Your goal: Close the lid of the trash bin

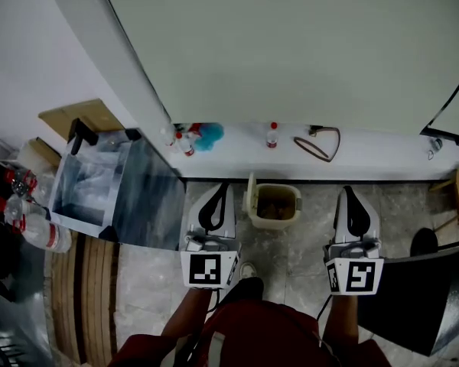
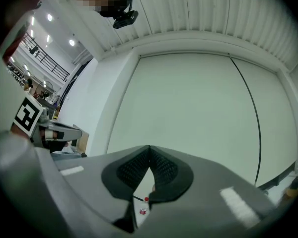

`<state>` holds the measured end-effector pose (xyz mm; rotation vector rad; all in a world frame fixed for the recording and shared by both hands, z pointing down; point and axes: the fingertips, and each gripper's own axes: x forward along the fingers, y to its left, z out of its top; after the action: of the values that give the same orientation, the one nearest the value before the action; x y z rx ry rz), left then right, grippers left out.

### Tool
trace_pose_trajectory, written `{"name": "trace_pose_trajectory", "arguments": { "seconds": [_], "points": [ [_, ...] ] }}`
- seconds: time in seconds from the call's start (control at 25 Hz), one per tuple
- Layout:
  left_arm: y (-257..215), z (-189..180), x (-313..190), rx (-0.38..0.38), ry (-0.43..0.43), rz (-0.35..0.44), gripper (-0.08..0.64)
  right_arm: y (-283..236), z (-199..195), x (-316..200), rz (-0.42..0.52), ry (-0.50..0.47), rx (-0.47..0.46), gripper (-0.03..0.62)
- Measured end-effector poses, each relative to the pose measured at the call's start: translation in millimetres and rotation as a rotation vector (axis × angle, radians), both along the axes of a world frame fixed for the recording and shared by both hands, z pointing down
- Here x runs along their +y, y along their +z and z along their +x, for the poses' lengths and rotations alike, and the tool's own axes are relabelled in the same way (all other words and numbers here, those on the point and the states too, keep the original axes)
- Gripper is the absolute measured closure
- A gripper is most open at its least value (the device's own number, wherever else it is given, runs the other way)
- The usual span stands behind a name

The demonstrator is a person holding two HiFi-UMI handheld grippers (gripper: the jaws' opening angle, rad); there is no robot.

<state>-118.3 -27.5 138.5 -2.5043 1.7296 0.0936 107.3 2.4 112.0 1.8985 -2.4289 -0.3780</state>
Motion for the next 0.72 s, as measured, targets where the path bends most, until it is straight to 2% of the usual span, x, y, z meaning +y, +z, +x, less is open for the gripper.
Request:
{"name": "trace_pose_trajectory", "arguments": {
  "seconds": [0.36,0.56,0.72],
  "points": [
    [22,-32,-47,0.010,-0.026,-0.042,0.555,15,-37,-55,-0.035,-0.044,-0.001,0.592],
    [46,-29,-69,0.003,-0.052,-0.086,0.555,31,-35,-83,-0.064,-0.069,-0.006,0.592],
    [83,-20,-88,-0.013,-0.083,-0.147,0.555,52,-27,-111,-0.080,-0.092,-0.030,0.592]
  ]
}}
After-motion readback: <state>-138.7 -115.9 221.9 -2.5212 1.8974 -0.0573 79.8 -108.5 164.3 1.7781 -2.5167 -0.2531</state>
